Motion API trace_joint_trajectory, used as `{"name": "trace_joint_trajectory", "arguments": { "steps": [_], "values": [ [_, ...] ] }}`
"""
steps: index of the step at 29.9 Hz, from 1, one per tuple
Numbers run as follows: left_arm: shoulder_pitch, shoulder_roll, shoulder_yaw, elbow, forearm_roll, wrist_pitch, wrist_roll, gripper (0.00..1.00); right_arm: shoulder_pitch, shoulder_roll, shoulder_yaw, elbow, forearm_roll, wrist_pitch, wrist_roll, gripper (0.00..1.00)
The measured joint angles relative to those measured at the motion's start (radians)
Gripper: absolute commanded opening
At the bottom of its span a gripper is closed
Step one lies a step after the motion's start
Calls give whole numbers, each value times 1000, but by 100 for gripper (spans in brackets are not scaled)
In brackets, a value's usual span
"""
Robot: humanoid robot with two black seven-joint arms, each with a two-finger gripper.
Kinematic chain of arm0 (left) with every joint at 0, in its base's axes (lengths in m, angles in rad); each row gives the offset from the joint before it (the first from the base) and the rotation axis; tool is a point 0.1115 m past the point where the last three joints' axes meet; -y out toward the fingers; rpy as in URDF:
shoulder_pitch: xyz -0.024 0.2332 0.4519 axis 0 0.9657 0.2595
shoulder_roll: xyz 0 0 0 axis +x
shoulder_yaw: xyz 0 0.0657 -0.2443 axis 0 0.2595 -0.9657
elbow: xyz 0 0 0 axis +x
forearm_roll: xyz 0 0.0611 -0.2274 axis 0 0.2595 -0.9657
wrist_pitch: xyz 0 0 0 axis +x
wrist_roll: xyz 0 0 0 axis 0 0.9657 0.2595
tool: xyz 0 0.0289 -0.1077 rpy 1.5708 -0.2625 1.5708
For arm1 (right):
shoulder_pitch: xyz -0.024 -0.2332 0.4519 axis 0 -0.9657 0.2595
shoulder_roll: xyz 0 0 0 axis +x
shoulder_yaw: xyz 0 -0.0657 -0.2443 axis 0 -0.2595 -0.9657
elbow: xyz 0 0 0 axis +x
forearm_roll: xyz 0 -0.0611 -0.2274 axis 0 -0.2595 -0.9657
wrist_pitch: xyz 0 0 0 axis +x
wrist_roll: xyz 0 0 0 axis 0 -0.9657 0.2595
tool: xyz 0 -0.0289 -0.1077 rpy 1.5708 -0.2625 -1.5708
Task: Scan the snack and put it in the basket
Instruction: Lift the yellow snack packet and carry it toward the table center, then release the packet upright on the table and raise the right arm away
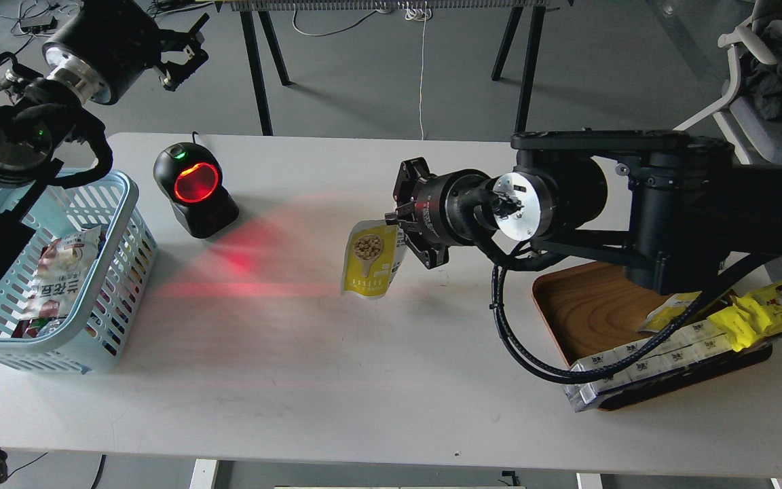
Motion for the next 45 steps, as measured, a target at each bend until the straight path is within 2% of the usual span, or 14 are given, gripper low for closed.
{"name": "trace_joint_trajectory", "arguments": {
  "steps": [10, 13, 18, 21, 22, 23, 24, 26, 28, 37, 41, 45],
  "values": [
    [0, -1, -1, 0, 0, -1, 0, 100, -12, 59, 0, -32, 0, 0, 0, 1],
    [0, 0, -1, 0, 0, -2, 0, 100, -12, 61, 0, -35, -1, 0, 0, 6],
    [0, 1, -1, 0, 0, -2, 0, 100, -7, 60, -3, -42, -2, 0, 0, 35],
    [0, 2, -1, 0, 0, -3, 0, 100, -3, 56, -3, -43, -2, 0, 0, 46],
    [0, 2, -1, 0, 0, -3, 0, 100, -2, 55, -3, -43, -2, 0, 0, 59],
    [0, 3, -1, 0, 0, -3, 0, 100, 0, 54, -3, -43, -2, 0, 0, 77],
    [0, 3, -1, 0, 0, -3, 0, 100, 2, 54, -3, -43, -2, 0, 0, 83],
    [0, 3, -1, 0, 1, -3, 0, 100, 6, 53, -3, -43, -2, 0, 0, 86],
    [1, 3, -1, 1, 1, -3, 0, 100, 14, 52, -3, -42, -2, 0, 0, 94],
    [-6, 12, -3, 15, 3, -8, 4, 100, 86, 0, 0, -32, -11, 1, 3, 94],
    [-11, 43, -34, 27, 3, -11, 5, 100, 145, -115, 23, -31, -12, 0, 2, 94],
    [-53, 59, -52, 116, 20, -4, 18, 100, 160, -244, 70, -38, -13, 0, 6, 94]
  ]
}}
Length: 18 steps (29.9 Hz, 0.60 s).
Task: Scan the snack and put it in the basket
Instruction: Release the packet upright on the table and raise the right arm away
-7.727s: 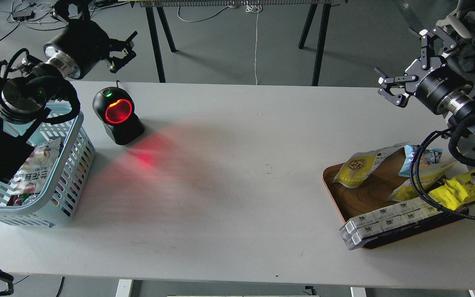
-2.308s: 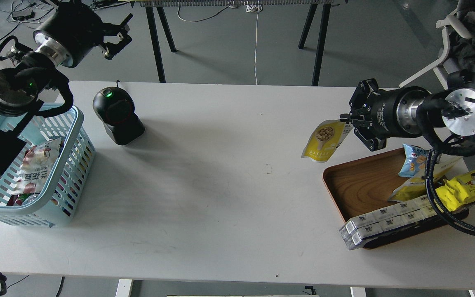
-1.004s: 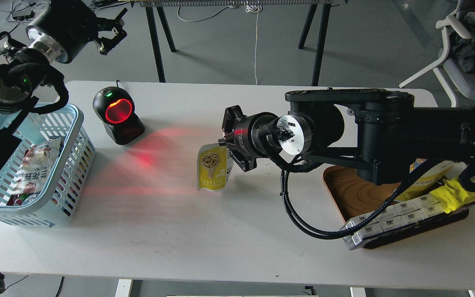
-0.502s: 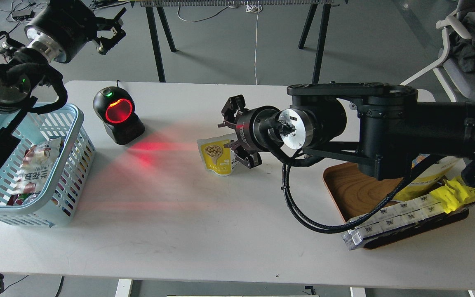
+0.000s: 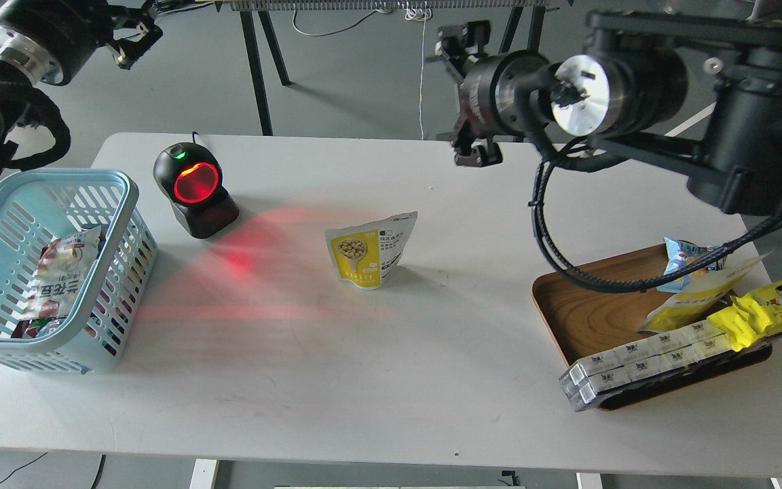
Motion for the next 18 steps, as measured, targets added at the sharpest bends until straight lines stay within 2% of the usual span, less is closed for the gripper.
{"name": "trace_joint_trajectory", "arguments": {
  "steps": [4, 9, 14, 18],
  "values": [
    [-94, 34, 17, 74, 82, -13, 2, 100, -29, -134, 78, -22, -5, 40, 34, 94],
    [-140, 71, 54, 42, 201, -42, 3, 100, -180, -226, 262, -130, -6, 177, 56, 94],
    [-182, 168, 165, -117, 387, -41, 4, 100, -378, -266, 491, -248, -6, 330, 58, 95],
    [-192, 297, 261, -331, 553, -39, 4, 100, -519, -272, 633, -377, -6, 515, 61, 95]
  ]
}}
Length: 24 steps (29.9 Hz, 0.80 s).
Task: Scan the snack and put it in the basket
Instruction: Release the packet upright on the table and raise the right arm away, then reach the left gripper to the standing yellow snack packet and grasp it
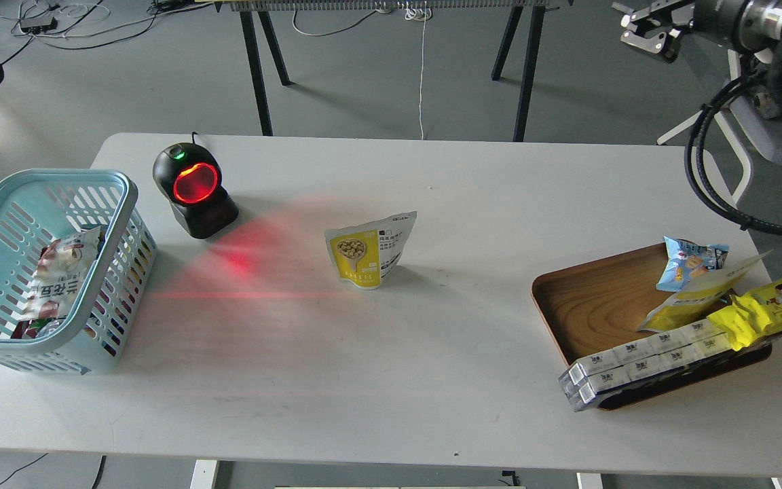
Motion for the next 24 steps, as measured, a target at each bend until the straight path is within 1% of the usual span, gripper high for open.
{"name": "trace_joint_trajectory", "arguments": {
  "steps": [2, 6, 10, 13, 17, 24],
  "values": [
    [-1, 57, 33, -100, 110, -4, 0, 100, -54, 0, 43, -65, 0, 105, 4, 95],
    [6, 114, 56, -233, 354, -19, -4, 100, -142, 4, 102, -182, 5, 300, 20, 96],
    [19, 130, 100, -304, 628, -36, -15, 100, -207, 16, 146, -245, 9, 407, 30, 96],
    [23, 119, 156, -328, 841, -35, -32, 100, -238, 35, 163, -256, 9, 424, 37, 96],
    [26, 75, 211, -348, 1130, -28, -59, 100, -247, 48, 165, -259, 5, 421, 39, 96],
    [81, -3, 236, -388, 1535, 10, -132, 99, -239, 74, 165, -259, 4, 376, 39, 96]
  ]
}}
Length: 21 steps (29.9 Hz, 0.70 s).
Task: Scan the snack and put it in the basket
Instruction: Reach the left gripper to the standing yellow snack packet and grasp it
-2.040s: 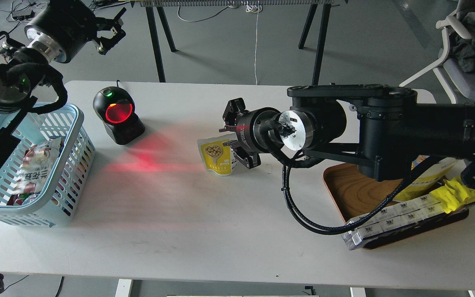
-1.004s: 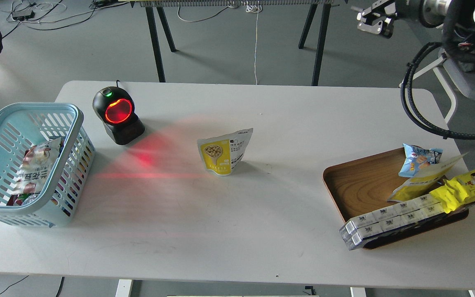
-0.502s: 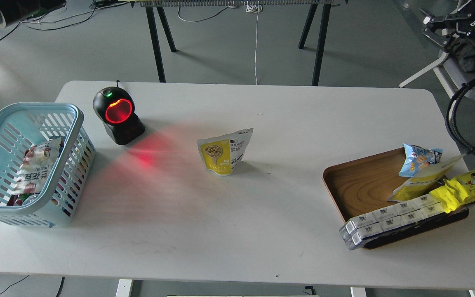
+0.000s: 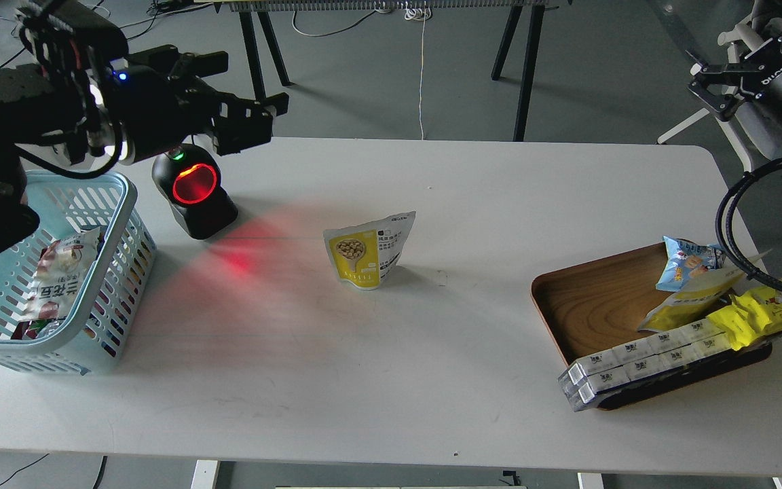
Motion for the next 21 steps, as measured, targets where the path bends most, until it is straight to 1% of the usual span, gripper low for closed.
{"name": "trace_joint_trajectory", "arguments": {
  "steps": [4, 9, 16, 21],
  "values": [
    [33, -54, 16, -20, 164, 12, -20, 99, 1, 3, 0, -7, -1, -19, 2, 96],
    [66, -124, 57, -25, 333, 13, -18, 99, 0, 39, -8, -60, -3, -16, 3, 97],
    [87, -218, 78, 24, 366, -1, -13, 99, -8, 68, -60, -64, -11, 4, -4, 97],
    [90, -258, 99, 69, 366, -3, -12, 99, -6, 74, -94, -55, -40, -2, -10, 97]
  ]
}}
